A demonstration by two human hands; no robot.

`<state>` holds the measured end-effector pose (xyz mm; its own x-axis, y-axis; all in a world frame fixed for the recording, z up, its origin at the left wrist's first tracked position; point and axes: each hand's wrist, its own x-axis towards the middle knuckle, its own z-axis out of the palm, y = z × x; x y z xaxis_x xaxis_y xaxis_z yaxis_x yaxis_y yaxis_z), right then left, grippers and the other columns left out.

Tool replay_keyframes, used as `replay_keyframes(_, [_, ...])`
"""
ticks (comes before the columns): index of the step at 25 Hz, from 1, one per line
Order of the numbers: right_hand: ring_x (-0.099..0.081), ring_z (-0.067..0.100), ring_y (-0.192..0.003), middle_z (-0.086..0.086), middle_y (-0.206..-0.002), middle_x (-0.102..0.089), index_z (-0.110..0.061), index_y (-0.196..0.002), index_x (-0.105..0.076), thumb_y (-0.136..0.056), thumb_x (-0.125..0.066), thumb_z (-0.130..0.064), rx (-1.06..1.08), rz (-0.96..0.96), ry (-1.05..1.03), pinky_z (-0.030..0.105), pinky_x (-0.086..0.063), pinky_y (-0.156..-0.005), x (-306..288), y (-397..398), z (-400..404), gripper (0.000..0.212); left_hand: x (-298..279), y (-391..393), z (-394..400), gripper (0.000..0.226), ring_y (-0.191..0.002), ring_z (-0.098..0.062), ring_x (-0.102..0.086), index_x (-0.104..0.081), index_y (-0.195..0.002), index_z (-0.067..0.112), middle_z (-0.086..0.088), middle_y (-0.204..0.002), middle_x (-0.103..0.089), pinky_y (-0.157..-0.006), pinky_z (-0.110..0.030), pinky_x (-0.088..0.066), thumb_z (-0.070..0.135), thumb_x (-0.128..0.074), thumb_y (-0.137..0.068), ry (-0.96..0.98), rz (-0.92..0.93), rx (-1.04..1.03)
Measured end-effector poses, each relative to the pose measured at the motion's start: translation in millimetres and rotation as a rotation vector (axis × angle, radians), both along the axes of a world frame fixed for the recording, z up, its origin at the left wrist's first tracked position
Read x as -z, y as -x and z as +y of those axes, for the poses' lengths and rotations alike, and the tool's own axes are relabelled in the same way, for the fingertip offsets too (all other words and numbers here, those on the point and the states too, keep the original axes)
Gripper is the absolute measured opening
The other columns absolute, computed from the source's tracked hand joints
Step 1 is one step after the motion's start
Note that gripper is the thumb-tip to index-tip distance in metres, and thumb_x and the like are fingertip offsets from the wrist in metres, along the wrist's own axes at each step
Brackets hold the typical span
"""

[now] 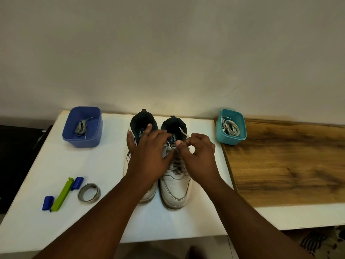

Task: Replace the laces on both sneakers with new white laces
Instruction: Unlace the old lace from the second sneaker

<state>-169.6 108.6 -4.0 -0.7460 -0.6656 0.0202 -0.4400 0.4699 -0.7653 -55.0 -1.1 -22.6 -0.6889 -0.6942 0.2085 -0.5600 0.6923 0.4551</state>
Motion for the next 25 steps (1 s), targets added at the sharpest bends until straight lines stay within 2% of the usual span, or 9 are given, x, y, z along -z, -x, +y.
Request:
replay_keyframes(2, [-0.03, 0.018, -0.142, -0.006, -0.146, -0.047, -0.034, -0.093, -0.07, -0.095, -0.067, -0.045, -0.058, 0.086, -0.06, 0.041, -0.028, -0.112, 2, -3, 0, 0.012, 0, 0, 0, 0.048, -0.154, -0.017, -0.019, -0.05, -0.137, 0.038, 0.011, -0.147, -0.051, -0.119, -0.064, 0.003, 0.057, -0.056, -0.093, -0.011, 0.01, -0.001])
replay_keyframes(4, [-0.037, 0.017, -0.139, -0.005, -0.143, -0.05, -0.038, -0.094, -0.067, -0.1, -0.062, -0.038, -0.02, 0.039, 0.067, 0.042, -0.033, -0.114, 2, -4, -3, 0.007, -1, -1, -1, 0.046, -0.154, -0.017, -0.02, -0.054, -0.131, 0.039, 0.012, -0.146, -0.053, -0.119, -0.065, 0.003, 0.059, -0.058, -0.091, -0.002, 0.012, 0.004])
replay_keyframes(8, [-0.057, 0.027, -0.114, 0.005, -0.12, -0.057, -0.033, -0.098, -0.057, -0.106, -0.05, -0.039, 0.441, -0.225, 0.258, 0.049, -0.05, -0.1, 12, 13, -5, 0.012, -5, -5, -2, 0.045, -0.154, -0.014, -0.02, -0.054, -0.125, 0.04, 0.016, -0.142, -0.054, -0.118, -0.064, 0.004, 0.064, -0.059, -0.087, -0.02, 0.01, -0.003])
replay_keyframes(10, [-0.056, 0.03, -0.118, 0.007, -0.123, -0.057, -0.029, -0.104, -0.059, -0.104, -0.053, -0.038, 0.559, -0.32, 0.247, 0.045, -0.05, -0.097, 15, 16, -2, 0.01, -6, -5, -2, 0.045, -0.154, -0.013, -0.019, -0.053, -0.126, 0.04, 0.016, -0.143, -0.053, -0.118, -0.064, 0.005, 0.062, -0.059, -0.087, -0.022, 0.003, 0.0])
replay_keyframes(13, [-0.044, 0.019, -0.132, -0.001, -0.14, -0.048, -0.034, -0.129, -0.06, -0.101, -0.061, -0.036, 0.271, -0.102, 0.183, 0.035, -0.04, -0.104, 14, 6, 1, 0.028, -7, -4, 0, 0.045, -0.154, -0.015, -0.018, -0.052, -0.132, 0.042, 0.015, -0.147, -0.05, -0.118, -0.064, 0.005, 0.057, -0.059, -0.09, -0.015, -0.019, 0.02])
replay_keyframes(15, [-0.038, 0.019, -0.14, 0.0, -0.149, -0.043, -0.039, -0.135, -0.06, -0.099, -0.064, -0.035, 0.09, 0.074, 0.093, 0.039, -0.037, -0.112, 18, 1, -2, 0.036, -7, -5, 2, 0.039, -0.154, -0.02, -0.02, -0.057, -0.129, 0.043, 0.013, -0.148, -0.05, -0.118, -0.065, 0.004, 0.053, -0.059, -0.092, -0.005, -0.029, 0.03])
replay_keyframes(19, [-0.031, 0.023, -0.147, 0.002, -0.156, -0.037, -0.043, -0.135, -0.062, -0.103, -0.054, -0.019, 0.066, -0.001, 0.069, 0.038, -0.034, -0.116, 18, 3, 2, 0.041, -6, -1, 5, 0.014, -0.152, -0.027, -0.023, -0.071, -0.101, 0.039, 0.008, -0.142, -0.054, -0.118, -0.066, 0.0, 0.042, -0.064, -0.09, -0.013, 0.035, 0.036])
replay_keyframes(21, [-0.029, 0.023, -0.148, 0.003, -0.159, -0.034, -0.042, -0.135, -0.063, -0.102, -0.047, -0.013, 0.009, 0.067, 0.044, 0.042, -0.033, -0.119, 17, 6, 6, 0.047, -7, 1, 6, 0.011, -0.151, -0.024, -0.023, -0.07, -0.098, 0.036, 0.008, -0.137, -0.054, -0.119, -0.064, 0.0, 0.035, -0.063, -0.09, -0.055, 0.116, 0.008])
replay_keyframes(25, [-0.031, 0.029, -0.147, 0.007, -0.161, -0.034, -0.04, -0.136, -0.061, -0.098, -0.042, -0.023, 0.017, 0.202, -0.076, 0.05, -0.031, -0.117, 12, 2, 7, 0.046, -8, -2, 4, 0.019, -0.149, -0.025, -0.028, -0.067, -0.099, 0.03, 0.004, -0.131, -0.055, -0.12, -0.062, -0.006, 0.034, -0.051, -0.089, -0.074, 0.173, -0.103])
